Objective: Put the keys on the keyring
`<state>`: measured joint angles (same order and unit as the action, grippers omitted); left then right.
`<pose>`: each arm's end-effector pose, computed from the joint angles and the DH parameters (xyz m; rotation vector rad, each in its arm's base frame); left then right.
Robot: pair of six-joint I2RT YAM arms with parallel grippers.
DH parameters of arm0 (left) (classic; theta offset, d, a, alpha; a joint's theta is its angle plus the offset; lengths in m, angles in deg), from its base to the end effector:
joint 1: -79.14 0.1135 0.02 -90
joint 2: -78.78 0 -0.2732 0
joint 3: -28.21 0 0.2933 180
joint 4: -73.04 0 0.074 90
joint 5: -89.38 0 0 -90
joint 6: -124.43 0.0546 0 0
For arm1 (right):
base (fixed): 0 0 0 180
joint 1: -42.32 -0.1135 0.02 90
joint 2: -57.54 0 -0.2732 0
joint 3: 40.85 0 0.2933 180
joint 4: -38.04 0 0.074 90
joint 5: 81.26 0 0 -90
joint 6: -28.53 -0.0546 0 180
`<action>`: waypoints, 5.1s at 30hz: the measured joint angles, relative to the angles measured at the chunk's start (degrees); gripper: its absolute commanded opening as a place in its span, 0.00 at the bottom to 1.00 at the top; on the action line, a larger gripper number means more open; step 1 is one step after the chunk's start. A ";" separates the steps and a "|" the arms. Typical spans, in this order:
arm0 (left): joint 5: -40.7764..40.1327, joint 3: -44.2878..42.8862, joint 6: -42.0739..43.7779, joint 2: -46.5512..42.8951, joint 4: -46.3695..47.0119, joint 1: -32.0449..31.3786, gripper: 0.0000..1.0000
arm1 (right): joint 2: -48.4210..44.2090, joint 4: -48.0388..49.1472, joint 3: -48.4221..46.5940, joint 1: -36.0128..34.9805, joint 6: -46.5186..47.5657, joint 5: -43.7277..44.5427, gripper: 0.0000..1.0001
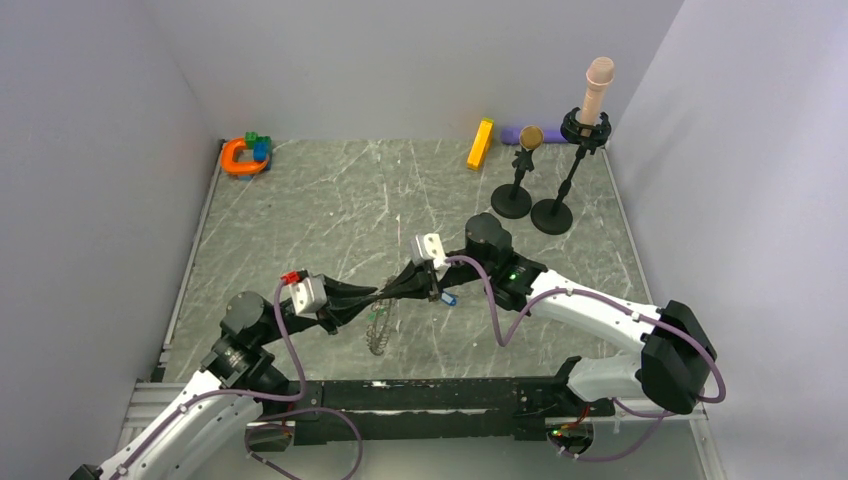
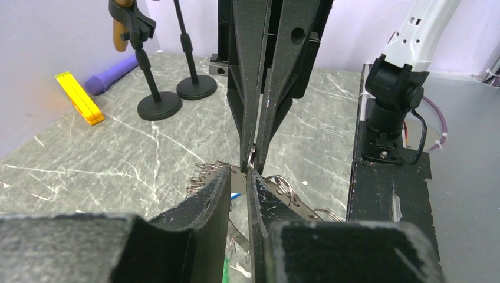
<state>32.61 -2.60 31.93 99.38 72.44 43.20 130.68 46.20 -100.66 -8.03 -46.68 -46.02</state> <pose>0.1208 -0.1245 0.2816 0.8864 1.2123 -0.9507 0.1770 0.2835 0.2978 -1.5077 0.9461 1.2423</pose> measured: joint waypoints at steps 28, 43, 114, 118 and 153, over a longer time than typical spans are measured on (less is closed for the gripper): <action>-0.37 2.82 -3.15 -3.52 -0.94 -0.04 0.00 | -1.05 -0.07 0.85 -0.63 -1.09 3.72 0.42; -3.61 2.80 -5.27 -3.98 -2.89 -0.04 0.00 | -2.14 -4.98 0.85 1.81 1.29 3.04 0.47; -4.48 4.57 -13.16 0.96 7.80 0.02 0.21 | 0.37 0.72 1.09 0.98 -2.56 3.65 0.00; -3.85 4.57 -13.73 0.92 9.05 0.00 0.13 | 0.37 0.87 1.09 0.90 -2.84 3.48 0.00; -4.61 4.57 -13.25 0.61 7.17 0.00 0.22 | 0.35 1.20 1.09 1.77 -4.96 3.13 0.00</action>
<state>28.00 1.97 18.68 99.99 79.61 43.20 131.03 47.40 -99.57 -6.26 -51.65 -42.90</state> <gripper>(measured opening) 0.225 0.011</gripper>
